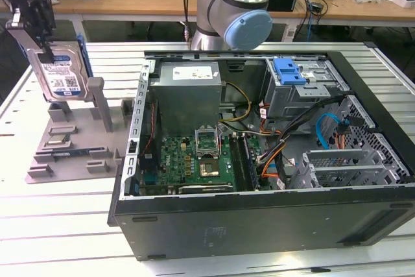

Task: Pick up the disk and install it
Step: 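Pick up the disk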

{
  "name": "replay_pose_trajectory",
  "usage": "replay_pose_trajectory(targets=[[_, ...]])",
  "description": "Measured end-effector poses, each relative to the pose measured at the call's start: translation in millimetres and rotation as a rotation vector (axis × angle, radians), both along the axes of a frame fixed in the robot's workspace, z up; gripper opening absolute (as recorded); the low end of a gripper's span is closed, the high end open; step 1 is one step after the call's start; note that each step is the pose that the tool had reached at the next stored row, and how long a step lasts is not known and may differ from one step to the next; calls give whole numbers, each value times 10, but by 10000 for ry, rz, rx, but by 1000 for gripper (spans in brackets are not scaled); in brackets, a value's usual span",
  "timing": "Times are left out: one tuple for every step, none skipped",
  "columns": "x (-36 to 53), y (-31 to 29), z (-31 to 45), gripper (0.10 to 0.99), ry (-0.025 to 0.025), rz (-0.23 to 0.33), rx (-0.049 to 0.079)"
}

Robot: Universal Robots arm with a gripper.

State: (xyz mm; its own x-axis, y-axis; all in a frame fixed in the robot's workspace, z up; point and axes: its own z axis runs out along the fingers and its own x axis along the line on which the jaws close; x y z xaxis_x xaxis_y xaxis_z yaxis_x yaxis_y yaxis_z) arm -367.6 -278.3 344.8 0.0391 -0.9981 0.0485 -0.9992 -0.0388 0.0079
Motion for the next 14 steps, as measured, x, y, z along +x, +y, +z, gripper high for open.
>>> replay_pose_trajectory(targets=[[0, 0, 18, 369, 0, 0, 0], [0, 1, 33, 369, 1, 1, 0], [0, 1, 42, 369, 0, 0, 0], [0, 1, 53, 369, 0, 0, 0], [0, 2, 68, 369, 0, 0, 0], [0, 2, 78, 369, 0, 0, 0], [0, 2, 87, 369, 0, 0, 0], [0, 2, 115, 369, 0, 1, 0], [0, 2, 126, 369, 0, 1, 0], [0, 2, 137, 369, 1, 0, 0], [0, 2, 147, 369, 1, 0, 0], [0, 2, 157, 369, 0, 1, 0], [0, 2, 166, 369, 0, 1, 0], [0, 2, 176, 369, 0, 0, 0]])
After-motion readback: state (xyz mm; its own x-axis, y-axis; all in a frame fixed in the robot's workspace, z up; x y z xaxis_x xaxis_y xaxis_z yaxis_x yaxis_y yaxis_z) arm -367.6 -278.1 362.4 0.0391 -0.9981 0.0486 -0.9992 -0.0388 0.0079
